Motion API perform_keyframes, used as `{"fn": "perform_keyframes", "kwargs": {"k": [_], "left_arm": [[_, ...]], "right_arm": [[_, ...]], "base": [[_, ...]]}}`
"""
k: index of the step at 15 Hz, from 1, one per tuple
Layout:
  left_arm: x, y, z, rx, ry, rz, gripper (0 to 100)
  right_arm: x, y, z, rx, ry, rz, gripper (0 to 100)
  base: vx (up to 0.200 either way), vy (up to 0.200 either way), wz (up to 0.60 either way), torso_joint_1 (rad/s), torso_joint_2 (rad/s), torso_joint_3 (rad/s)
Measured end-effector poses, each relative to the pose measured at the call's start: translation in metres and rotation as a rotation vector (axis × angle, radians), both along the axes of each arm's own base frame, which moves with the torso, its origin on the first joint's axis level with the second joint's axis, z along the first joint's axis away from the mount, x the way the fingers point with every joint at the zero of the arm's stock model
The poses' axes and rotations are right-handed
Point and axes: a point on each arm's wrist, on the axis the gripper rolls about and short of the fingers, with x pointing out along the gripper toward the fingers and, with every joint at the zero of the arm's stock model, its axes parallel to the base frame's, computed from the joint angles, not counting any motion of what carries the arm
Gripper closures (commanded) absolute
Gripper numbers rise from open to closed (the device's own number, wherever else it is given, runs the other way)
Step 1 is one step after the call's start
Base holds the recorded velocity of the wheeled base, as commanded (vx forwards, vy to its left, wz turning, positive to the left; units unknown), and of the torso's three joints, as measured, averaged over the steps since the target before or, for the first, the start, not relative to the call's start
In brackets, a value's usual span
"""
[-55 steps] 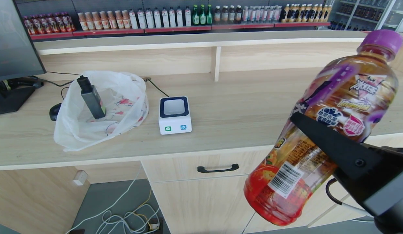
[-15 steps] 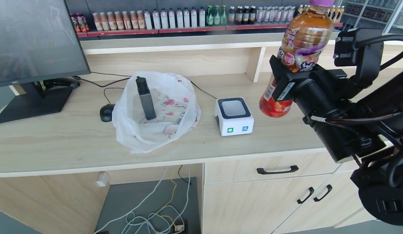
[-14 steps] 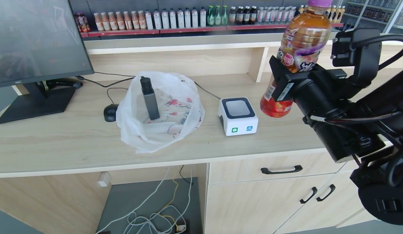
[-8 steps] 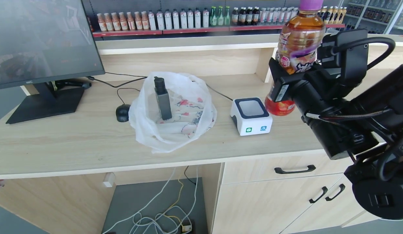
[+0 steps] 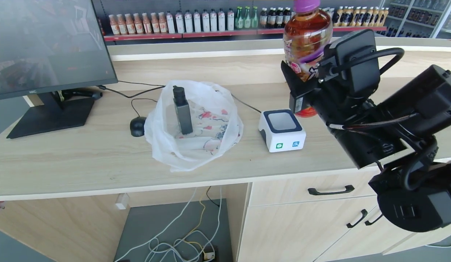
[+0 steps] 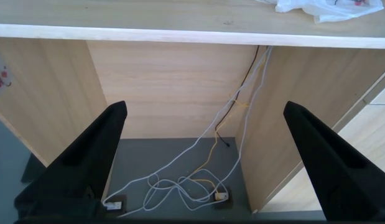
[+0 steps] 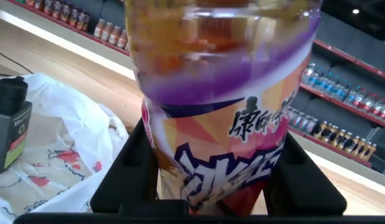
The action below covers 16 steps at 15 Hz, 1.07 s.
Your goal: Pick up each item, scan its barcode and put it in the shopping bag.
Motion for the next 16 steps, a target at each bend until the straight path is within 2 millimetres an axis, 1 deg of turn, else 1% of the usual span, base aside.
{"fn": "perform_keyframes", "kwargs": {"k": [2, 5, 7, 11, 13, 16], "left_arm": [[0.0, 0.0, 0.0, 0.0, 0.0, 0.0, 0], [0.0, 0.0, 0.0, 0.0, 0.0, 0.001, 0], [0.0, 0.0, 0.0, -0.001, 0.0, 0.001, 0], [0.0, 0.0, 0.0, 0.0, 0.0, 0.0, 0], [0.0, 0.0, 0.0, 0.0, 0.0, 0.0, 0], [0.0, 0.0, 0.0, 0.0, 0.0, 0.001, 0]], "right_arm": [[0.009, 0.004, 0.0, -0.078, -0.022, 0.015, 100], [0.019, 0.003, -0.004, -0.26, -0.086, 0.034, 100], [0.023, 0.004, -0.009, -0.37, -0.132, 0.088, 100], [0.038, -0.008, -0.021, -0.597, -0.19, 0.139, 100], [0.04, -0.01, -0.021, -0.647, -0.235, 0.152, 100], [0.043, -0.006, -0.029, -0.71, -0.257, 0.193, 100]], "base": [[0.0, 0.0, 0.0, 0.0, 0.0, 0.0], [0.0, 0.0, 0.0, 0.0, 0.0, 0.0], [0.0, 0.0, 0.0, 0.0, 0.0, 0.0], [0.0, 0.0, 0.0, 0.0, 0.0, 0.0], [0.0, 0.0, 0.0, 0.0, 0.0, 0.0], [0.0, 0.0, 0.0, 0.0, 0.0, 0.0]]}}
